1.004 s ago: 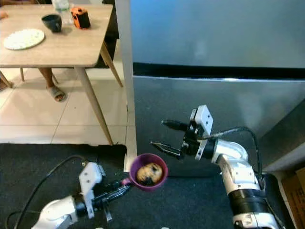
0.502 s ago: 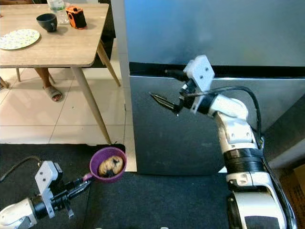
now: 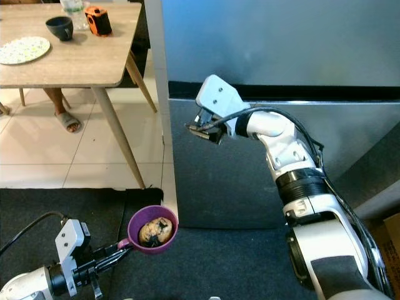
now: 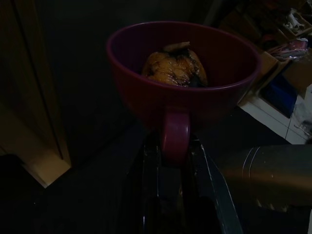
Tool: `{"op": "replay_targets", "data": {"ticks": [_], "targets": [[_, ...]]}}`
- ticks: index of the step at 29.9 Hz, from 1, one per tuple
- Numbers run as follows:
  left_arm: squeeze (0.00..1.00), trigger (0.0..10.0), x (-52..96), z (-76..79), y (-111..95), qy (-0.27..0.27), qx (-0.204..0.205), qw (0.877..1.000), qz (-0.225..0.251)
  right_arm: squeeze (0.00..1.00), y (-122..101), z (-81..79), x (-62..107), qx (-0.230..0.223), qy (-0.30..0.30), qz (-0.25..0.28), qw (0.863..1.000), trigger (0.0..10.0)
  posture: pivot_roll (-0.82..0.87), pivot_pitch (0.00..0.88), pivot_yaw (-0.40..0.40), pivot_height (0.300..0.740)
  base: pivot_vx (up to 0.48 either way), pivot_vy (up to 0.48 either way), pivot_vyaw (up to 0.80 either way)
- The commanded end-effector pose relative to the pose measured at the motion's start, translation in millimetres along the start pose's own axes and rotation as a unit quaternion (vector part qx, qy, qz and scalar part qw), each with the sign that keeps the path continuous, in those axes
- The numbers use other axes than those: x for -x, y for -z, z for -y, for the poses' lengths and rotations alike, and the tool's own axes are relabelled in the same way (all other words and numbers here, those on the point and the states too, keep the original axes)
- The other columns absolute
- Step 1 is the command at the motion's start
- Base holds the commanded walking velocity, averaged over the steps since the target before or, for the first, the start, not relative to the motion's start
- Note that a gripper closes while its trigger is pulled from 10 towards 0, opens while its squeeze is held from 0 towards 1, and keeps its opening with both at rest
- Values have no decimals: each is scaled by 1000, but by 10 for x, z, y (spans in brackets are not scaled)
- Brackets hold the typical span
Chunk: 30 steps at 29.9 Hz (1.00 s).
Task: Restocking fridge
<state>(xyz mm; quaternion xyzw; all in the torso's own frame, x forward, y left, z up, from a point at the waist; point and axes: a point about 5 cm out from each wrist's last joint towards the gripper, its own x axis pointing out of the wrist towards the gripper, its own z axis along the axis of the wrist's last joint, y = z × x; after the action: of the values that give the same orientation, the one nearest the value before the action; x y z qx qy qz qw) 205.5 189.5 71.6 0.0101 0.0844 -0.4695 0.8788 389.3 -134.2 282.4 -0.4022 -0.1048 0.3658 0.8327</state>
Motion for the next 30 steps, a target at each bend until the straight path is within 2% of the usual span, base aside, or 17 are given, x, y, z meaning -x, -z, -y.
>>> {"op": "replay_targets", "data": {"ticks": [1,3,6,11,13,17,30], "targets": [[0,10000,-42,54,-7,11,6,1000,10,0,67,-48,-12,10,-11,-21,1000,10000,-52,176,-22,740,0,0,0],[0,10000,-106,85,-25,19,7,1000,17,0,97,-55,-31,34,-24,-47,998,10000,-54,177,-22,740,0,0,0],[0,10000,-147,107,-26,23,9,999,20,0,92,-54,-41,47,-36,-55,997,10000,-54,177,-22,740,0,0,0],[0,10000,-193,136,-11,31,12,999,21,0,43,-35,-49,50,-46,-44,997,10000,-56,178,-24,740,0,0,0],[0,10000,-222,165,-14,37,14,999,23,0,6,-63,-31,60,-87,-33,994,10000,-63,175,-23,740,0,0,0],[0,10000,-237,185,-5,40,16,999,23,0,-11,-90,14,82,-129,-34,988,10000,-64,172,-26,740,0,0,0],[0,10000,-263,217,7,46,20,998,22,0,-136,-117,157,99,-209,-14,973,10000,-63,169,-26,740,0,0,0]]}}
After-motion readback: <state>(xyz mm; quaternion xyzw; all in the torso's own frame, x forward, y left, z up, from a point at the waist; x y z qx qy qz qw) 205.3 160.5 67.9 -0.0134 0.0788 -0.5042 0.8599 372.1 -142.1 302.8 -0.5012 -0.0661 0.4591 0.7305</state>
